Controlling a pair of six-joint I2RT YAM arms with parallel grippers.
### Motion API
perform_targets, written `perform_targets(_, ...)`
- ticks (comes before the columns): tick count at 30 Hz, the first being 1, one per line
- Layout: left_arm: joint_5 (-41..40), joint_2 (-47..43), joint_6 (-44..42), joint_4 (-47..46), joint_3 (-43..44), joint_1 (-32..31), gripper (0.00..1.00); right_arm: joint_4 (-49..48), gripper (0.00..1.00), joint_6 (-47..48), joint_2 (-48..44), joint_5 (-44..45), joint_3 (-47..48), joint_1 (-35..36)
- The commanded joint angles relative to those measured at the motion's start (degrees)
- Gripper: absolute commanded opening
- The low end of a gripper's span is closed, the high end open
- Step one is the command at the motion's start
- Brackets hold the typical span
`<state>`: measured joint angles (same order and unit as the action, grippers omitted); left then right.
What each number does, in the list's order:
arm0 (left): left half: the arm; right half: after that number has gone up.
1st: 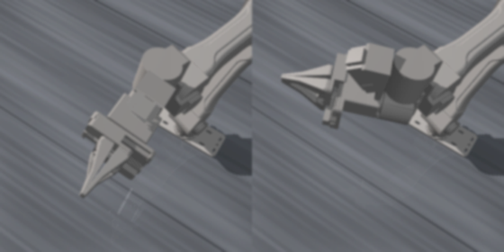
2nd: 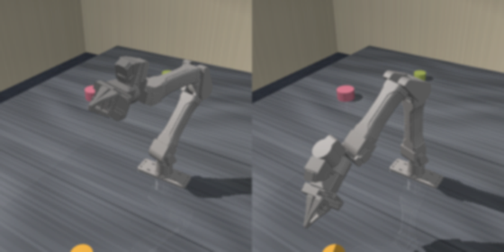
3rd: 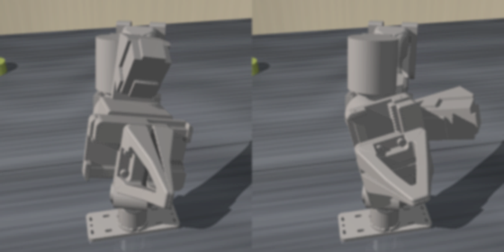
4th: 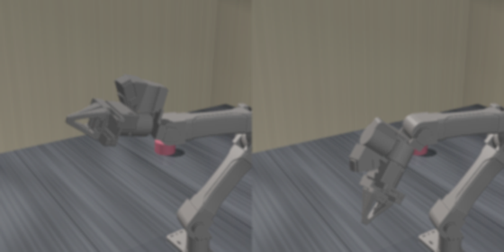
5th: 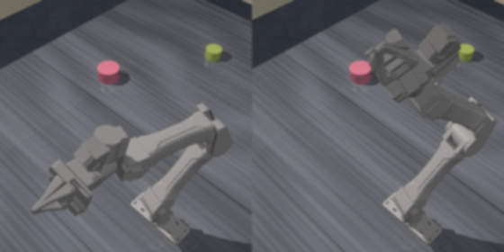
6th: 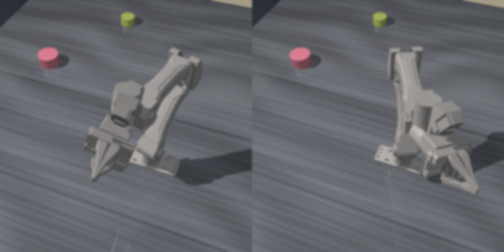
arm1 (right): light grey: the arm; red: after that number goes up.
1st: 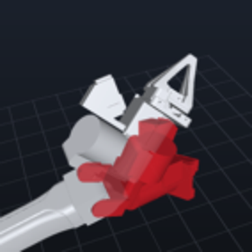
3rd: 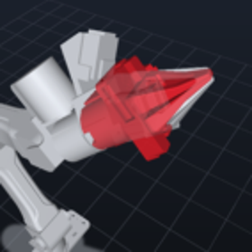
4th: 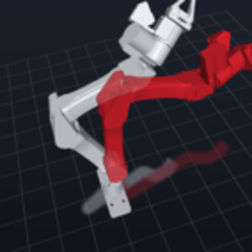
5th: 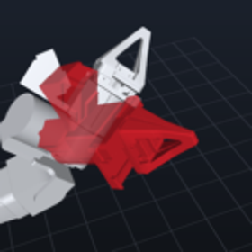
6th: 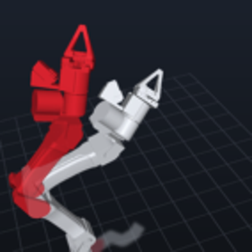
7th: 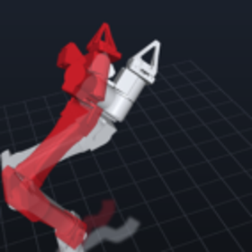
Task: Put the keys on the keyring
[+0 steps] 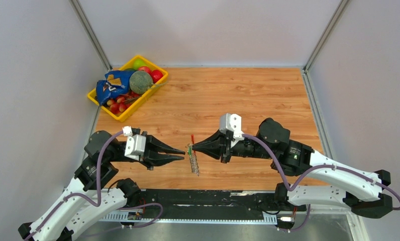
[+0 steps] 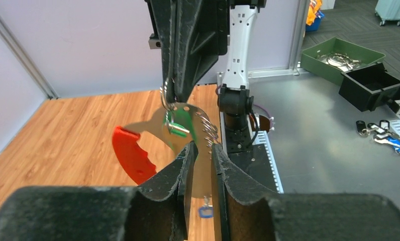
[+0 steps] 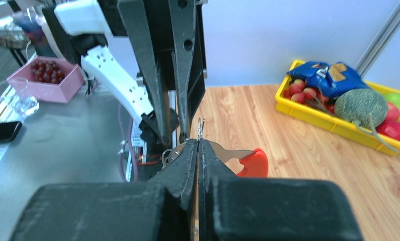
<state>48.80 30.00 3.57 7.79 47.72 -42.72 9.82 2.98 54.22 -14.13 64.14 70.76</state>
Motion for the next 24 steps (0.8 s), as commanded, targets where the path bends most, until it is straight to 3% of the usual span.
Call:
perform_targets(1, 0.31, -0.39, -0.14, -1.92, -0.49, 0.14, 0.3, -12.38, 0.0, -2.66, -1.75, 2.45, -1.8, -0.27)
perform_targets(17, -9.19, -4.38, 0.25, -1.19, 2.24, 0.13, 0.4, -14.04, 0.0, 0.58, -6.44, -1.39, -6.83, -0.27)
perform_targets(24, -8.67, -4.86, 10.37, -16.11, 0.59, 0.14, 0.44, -20.71, 0.0, -0.7, -7.28, -5.68, -9.7, -0.27)
